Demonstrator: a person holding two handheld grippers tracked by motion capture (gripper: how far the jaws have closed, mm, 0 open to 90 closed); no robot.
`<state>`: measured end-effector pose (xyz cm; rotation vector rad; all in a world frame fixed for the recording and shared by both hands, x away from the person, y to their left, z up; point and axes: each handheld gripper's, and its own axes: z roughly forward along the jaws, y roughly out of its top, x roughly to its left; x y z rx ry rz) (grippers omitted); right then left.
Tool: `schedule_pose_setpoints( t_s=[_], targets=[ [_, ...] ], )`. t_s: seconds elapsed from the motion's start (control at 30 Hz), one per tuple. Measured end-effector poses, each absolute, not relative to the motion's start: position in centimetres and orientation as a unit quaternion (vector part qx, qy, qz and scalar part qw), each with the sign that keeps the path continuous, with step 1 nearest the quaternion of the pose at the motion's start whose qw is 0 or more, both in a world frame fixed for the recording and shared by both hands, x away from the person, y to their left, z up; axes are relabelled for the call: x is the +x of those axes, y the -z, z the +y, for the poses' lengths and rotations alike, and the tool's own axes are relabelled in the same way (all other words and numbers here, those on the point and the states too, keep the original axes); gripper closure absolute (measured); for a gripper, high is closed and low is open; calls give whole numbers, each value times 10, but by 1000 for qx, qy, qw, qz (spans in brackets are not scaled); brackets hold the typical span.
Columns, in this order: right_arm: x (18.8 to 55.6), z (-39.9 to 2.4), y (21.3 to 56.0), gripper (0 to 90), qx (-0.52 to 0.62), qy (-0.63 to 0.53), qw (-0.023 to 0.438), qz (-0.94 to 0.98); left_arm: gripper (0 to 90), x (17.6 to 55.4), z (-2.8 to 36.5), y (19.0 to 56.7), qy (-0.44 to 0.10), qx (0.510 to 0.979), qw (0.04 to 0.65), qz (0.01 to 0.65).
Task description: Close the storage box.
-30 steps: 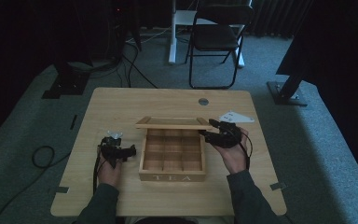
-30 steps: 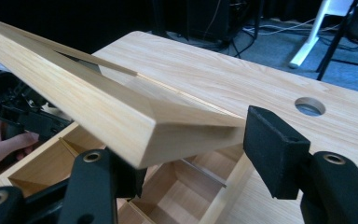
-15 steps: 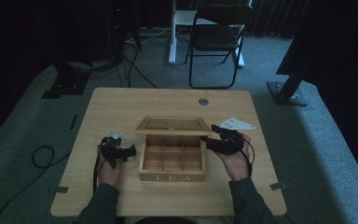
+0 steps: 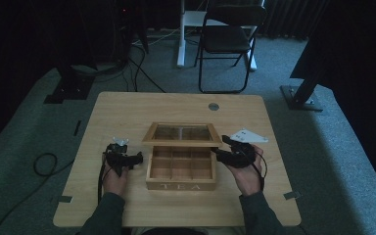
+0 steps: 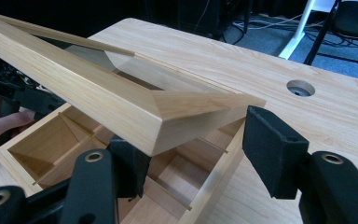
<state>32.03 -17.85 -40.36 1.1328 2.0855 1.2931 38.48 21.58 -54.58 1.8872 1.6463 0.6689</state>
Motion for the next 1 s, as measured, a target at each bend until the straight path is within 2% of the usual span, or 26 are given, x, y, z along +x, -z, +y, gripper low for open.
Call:
schedule_pose_setpoints(
  t_s=[1.0],
  targets=[
    [306,-177,414,429,404,-468,229,752,16,385,215,546,-248,699,273,613]
  ],
)
